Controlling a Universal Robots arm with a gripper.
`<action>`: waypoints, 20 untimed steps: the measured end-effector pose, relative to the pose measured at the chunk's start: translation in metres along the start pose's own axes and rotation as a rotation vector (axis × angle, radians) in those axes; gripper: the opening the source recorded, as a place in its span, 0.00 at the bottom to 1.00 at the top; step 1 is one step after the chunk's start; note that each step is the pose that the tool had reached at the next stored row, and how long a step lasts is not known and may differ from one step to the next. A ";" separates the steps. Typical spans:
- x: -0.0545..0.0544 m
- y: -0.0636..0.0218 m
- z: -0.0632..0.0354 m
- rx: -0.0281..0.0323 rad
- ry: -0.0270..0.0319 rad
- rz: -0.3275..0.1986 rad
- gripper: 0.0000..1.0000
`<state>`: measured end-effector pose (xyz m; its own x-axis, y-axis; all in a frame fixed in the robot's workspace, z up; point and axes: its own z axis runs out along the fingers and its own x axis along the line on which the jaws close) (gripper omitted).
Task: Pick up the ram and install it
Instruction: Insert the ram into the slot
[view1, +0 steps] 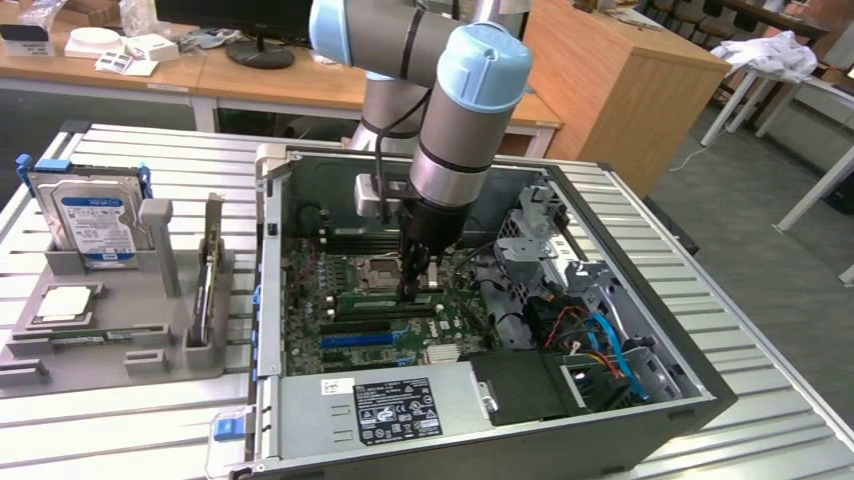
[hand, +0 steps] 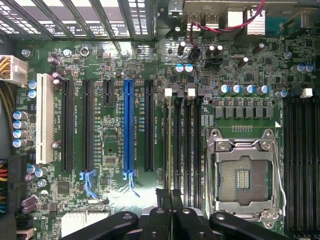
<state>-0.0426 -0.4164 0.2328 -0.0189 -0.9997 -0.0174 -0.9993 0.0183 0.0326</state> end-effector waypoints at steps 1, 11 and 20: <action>0.000 0.0000 0.0000 0.0000 0.0001 0.000 0.12; 0.000 0.0000 0.0010 0.0000 0.0000 0.000 0.12; 0.000 0.0000 0.0015 0.0000 0.0000 0.000 0.12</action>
<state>-0.0426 -0.4160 0.2313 -0.0189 -0.9997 -0.0174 -0.9993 0.0183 0.0326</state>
